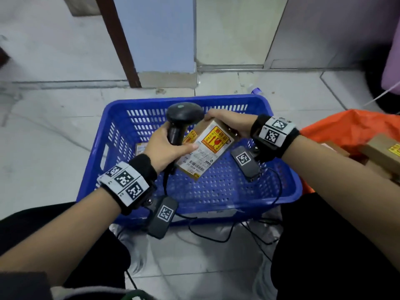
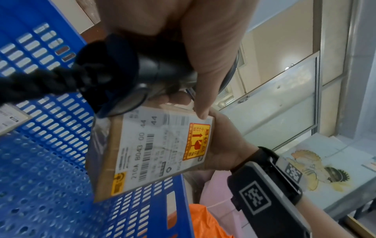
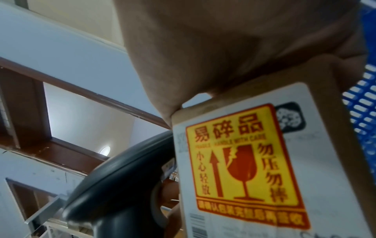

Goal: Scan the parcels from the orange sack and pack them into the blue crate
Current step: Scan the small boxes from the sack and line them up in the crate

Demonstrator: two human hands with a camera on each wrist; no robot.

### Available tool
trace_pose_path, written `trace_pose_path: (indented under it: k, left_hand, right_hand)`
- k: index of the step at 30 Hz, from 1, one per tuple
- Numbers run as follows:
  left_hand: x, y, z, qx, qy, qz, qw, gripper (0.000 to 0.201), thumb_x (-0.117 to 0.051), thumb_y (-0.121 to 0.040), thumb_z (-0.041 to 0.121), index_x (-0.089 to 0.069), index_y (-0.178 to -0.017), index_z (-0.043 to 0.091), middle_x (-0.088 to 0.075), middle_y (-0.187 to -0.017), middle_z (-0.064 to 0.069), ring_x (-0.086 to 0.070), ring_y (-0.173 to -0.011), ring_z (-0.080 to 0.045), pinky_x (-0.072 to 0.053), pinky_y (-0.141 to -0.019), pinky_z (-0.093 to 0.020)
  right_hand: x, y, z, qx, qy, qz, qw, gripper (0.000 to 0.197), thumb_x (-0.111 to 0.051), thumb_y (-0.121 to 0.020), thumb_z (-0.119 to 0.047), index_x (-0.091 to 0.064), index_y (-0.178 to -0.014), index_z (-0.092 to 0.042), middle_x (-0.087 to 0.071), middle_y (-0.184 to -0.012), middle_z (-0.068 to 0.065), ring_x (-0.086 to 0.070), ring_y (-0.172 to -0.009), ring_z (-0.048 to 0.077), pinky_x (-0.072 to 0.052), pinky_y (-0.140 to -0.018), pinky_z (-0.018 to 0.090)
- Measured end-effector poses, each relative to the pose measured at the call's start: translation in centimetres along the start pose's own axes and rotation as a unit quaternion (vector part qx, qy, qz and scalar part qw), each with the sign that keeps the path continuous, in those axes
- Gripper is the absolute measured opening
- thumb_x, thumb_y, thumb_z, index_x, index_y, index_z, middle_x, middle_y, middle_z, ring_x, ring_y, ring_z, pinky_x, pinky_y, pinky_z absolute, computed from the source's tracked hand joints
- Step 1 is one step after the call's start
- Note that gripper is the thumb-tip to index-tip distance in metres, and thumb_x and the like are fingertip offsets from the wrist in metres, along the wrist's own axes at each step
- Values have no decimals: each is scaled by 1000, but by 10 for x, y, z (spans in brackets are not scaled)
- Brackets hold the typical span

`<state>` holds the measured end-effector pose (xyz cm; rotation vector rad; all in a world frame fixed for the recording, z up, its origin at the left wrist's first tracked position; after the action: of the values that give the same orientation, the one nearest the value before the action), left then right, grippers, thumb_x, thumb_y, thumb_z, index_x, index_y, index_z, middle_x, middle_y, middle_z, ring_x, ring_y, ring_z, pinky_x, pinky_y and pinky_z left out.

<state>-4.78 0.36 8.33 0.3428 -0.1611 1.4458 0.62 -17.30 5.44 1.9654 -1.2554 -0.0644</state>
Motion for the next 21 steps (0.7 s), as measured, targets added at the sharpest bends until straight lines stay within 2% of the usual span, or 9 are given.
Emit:
trace_pose_path:
  k: [4,7,10,13,15,17,19,21]
  left_hand:
    - [8,-6,-6,11,-17,-15,1000,51,-84,-69,14,-57,-111,11,-69,-107,-3,-67,-95,-12,-55,-81,-28]
    - [14,-10,-10,19,-35,-10,999,50,-84,-70,14,-58,-111,8,-69,-105,-4,-68,-93,-17,-57,-82,-35]
    - [21,-13,-13,33,-17,10,999,47,-84,-69,10,-59,-108,8,-70,-105,-5,-69,-94,-20,-56,-86,-42]
    - [25,-16,-14,43,10,10,999,50,-82,-70,7,-57,-114,7,-71,-105,-2,-69,-95,-16,-56,-85,-39]
    - [28,-16,-14,45,19,6,999,52,-81,-71,6,-56,-117,7,-72,-105,0,-70,-94,-13,-57,-83,-36]
    - [29,-16,-15,45,37,0,998,55,-82,-71,7,-55,-119,8,-72,-107,1,-70,-96,-13,-57,-84,-39]
    - [31,-17,-12,35,49,11,998,52,-80,-73,6,-55,-118,7,-72,-108,1,-70,-93,-11,-57,-81,-34]
    - [36,-19,-8,21,57,28,998,46,-77,-77,6,-56,-118,6,-71,-108,2,-67,-83,-11,-56,-72,-28]
  right_hand:
    - [-1,-7,-5,-5,10,-11,1000,50,-46,-90,-59,-62,-95,-12,-70,-96,11,-69,-92,29,-51,-95,45]
    - [-7,-15,-9,-1,18,-26,999,62,-48,-86,-66,-65,-105,-9,-73,-107,15,-70,-99,32,-52,-95,50]
    - [-8,-13,-17,37,40,-24,998,72,-45,-83,-76,-67,-109,-13,-75,-101,10,-73,-93,28,-56,-89,46]
    - [-7,-2,-26,81,85,-68,991,77,-44,-73,-84,-69,-109,-21,-76,-99,1,-73,-93,21,-54,-89,40]
    - [-7,1,-27,84,116,-113,983,69,-52,-74,-77,-67,-115,-22,-74,-106,1,-70,-101,22,-54,-90,38]
    - [-5,-2,-23,74,141,-135,978,63,-63,-75,-65,-66,-119,-20,-72,-112,2,-67,-107,24,-52,-93,40]
    - [3,-11,-13,58,136,-115,982,62,-69,-74,-61,-69,-116,-15,-72,-112,5,-66,-107,28,-49,-90,40]
    - [14,-21,0,48,75,-68,994,50,-68,-80,-52,-72,-110,-12,-74,-107,7,-68,-98,26,-50,-84,36]
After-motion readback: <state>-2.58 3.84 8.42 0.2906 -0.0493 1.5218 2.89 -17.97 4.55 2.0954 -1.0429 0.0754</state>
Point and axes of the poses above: each hand's wrist, its own y-axis away from the middle knuckle, its own x-axis out of the back of the hand, z = x × y, the point moved 8 cm from there along -y, towards the middle knuckle
